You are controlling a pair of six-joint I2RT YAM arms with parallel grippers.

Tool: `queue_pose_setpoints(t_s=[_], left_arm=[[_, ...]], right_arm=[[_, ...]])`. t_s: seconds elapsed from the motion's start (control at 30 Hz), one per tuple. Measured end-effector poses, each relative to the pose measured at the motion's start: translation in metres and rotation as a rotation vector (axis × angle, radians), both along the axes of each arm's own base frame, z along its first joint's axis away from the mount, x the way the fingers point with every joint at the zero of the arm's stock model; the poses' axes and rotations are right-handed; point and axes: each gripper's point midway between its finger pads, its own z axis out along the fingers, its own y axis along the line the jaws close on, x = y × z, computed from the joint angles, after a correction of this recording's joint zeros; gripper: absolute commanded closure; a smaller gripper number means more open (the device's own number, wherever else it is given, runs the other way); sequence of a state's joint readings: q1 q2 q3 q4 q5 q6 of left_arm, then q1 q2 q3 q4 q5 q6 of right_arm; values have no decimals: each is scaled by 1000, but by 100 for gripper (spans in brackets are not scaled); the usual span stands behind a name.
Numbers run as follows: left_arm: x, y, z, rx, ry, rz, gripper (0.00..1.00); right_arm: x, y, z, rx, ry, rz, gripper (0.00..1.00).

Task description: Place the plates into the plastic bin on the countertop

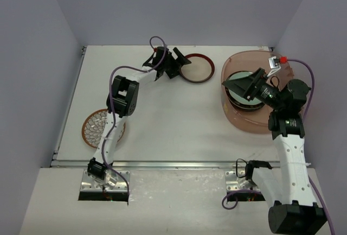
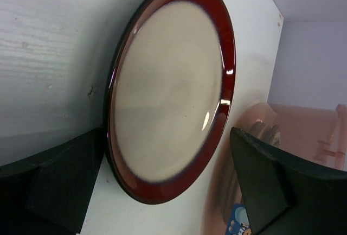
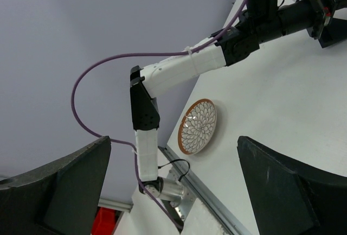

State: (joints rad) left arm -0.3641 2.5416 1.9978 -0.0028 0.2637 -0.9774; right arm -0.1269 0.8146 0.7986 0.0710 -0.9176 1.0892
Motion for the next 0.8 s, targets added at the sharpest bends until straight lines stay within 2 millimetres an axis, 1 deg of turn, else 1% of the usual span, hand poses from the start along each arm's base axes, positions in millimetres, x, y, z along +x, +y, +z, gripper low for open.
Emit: queue_pose_setpoints(t_s=[0.17, 0.3, 0.37, 0.4, 0.43, 0.47, 0.5, 0.53, 0.63, 0.67, 0.7, 0.8], left_arm=[[3, -5, 0, -11, -3, -4, 6], [3, -5, -1, -10, 2, 6, 12], [3, -5, -2, -5, 3, 12, 19], [2, -5, -3, -1, 4, 14, 26], [2, -5, -3, 1, 6, 16, 40], [2, -5, -5, 6, 10, 17, 43], [1, -5, -7, 16, 12, 19, 59], [0, -4, -11, 19, 27, 25, 68], [-3, -3, -23, 37, 53, 25, 85], [-5, -3, -27, 41, 60, 23, 95], [-6, -3, -30, 45, 67, 22, 100], [-7, -4, -31, 51, 67, 20, 100]], right_arm=[[0, 1, -1, 8, 1, 3, 1], [-1, 4, 1, 8, -8, 15, 1], [-3, 5, 1, 10, -9, 21, 1], [-3, 5, 1, 10, -9, 23, 1], [-3, 6, 0, 11, -9, 24, 1], [-3, 6, 1, 12, -8, 24, 1], [-3, 6, 1, 12, -10, 24, 1], [-3, 6, 1, 12, -11, 24, 1], [-3, 6, 1, 11, -13, 24, 1], [-3, 6, 1, 11, -14, 24, 1], [-3, 6, 1, 11, -15, 24, 1], [-3, 6, 1, 11, -17, 24, 1]])
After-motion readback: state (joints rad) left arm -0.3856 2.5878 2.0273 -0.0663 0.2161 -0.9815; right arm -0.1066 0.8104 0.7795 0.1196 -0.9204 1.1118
